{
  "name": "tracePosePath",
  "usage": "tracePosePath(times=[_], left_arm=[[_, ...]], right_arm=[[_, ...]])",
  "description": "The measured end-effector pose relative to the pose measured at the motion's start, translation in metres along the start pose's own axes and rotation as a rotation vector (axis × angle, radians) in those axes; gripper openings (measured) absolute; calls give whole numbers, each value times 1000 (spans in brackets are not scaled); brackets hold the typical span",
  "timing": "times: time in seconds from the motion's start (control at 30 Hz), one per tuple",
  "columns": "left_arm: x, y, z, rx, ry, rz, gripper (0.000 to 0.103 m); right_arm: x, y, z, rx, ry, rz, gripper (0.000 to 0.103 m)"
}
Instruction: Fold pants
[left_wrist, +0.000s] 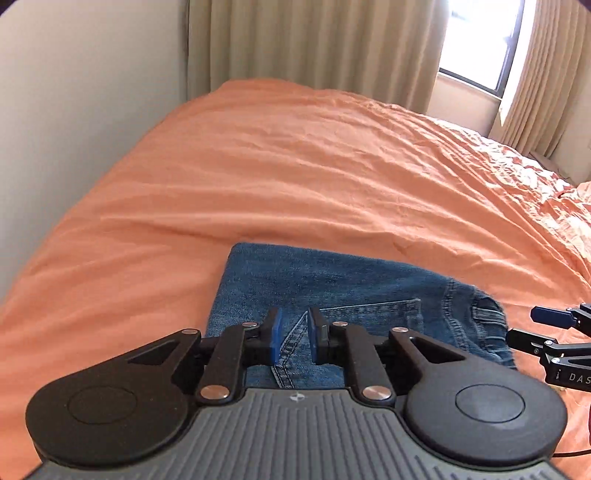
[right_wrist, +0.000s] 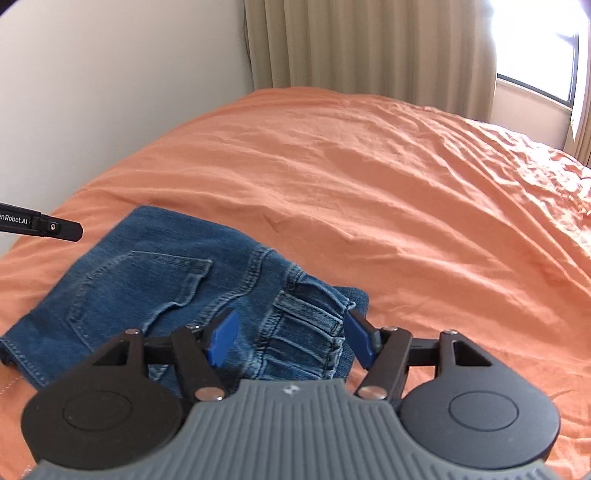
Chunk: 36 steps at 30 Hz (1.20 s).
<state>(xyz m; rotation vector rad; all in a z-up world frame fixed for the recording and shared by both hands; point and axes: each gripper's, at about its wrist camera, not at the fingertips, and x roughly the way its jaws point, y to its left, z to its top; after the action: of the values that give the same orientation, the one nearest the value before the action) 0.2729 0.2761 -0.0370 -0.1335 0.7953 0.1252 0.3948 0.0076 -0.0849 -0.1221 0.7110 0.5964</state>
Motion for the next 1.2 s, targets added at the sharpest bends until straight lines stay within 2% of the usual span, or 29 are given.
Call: tracePosePath(times=[0.13, 0.27, 0.33, 0.5, 0.53, 0.63, 0.7, 0.77, 0.87, 0.93, 1.03, 1.1, 1.13, 1.2], left_arm=[[-70, -21, 17, 83, -70, 22, 21], [-153, -36, 33, 137, -145, 28, 29], [-193, -46, 36, 187, -176, 33, 39], [-268, -69, 24, 322, -215, 51, 54], [-274, -73, 18, 332, -213, 52, 55], [-283, -78, -9, 324, -201, 7, 55], [-281, -80, -32, 301, -229, -23, 55], [-274, -84, -58, 261, -265, -21, 55], [-255, -91, -95, 193, -303, 24, 56], [-242, -96, -118, 175, -303, 51, 67], [-224, -111, -147, 203, -305, 80, 79], [-215, -115, -164, 179, -328, 113, 83], [-211, -116, -172, 162, -345, 140, 89], [-203, -117, -184, 154, -362, 193, 91]], right_arm=[[-61, 23, 12, -41, -68, 44, 66], [-122, 52, 18, -81, -157, 53, 70], [-151, 63, 17, -86, -202, 42, 71], [-216, 81, 3, -51, -285, 77, 74], [-228, 85, -3, -50, -297, 77, 80], [-256, 94, -28, -61, -368, 66, 81], [-267, 100, -47, -74, -409, 40, 81], [-273, 104, -66, -80, -422, 17, 81], [-278, 111, -93, -76, -428, -2, 81], [-277, 116, -112, -70, -421, -33, 81], [-275, 120, -134, -37, -417, -81, 81], [-272, 125, -146, -29, -406, -113, 81], [-265, 128, -152, -33, -384, -133, 81], [-255, 132, -163, -24, -351, -152, 81]])
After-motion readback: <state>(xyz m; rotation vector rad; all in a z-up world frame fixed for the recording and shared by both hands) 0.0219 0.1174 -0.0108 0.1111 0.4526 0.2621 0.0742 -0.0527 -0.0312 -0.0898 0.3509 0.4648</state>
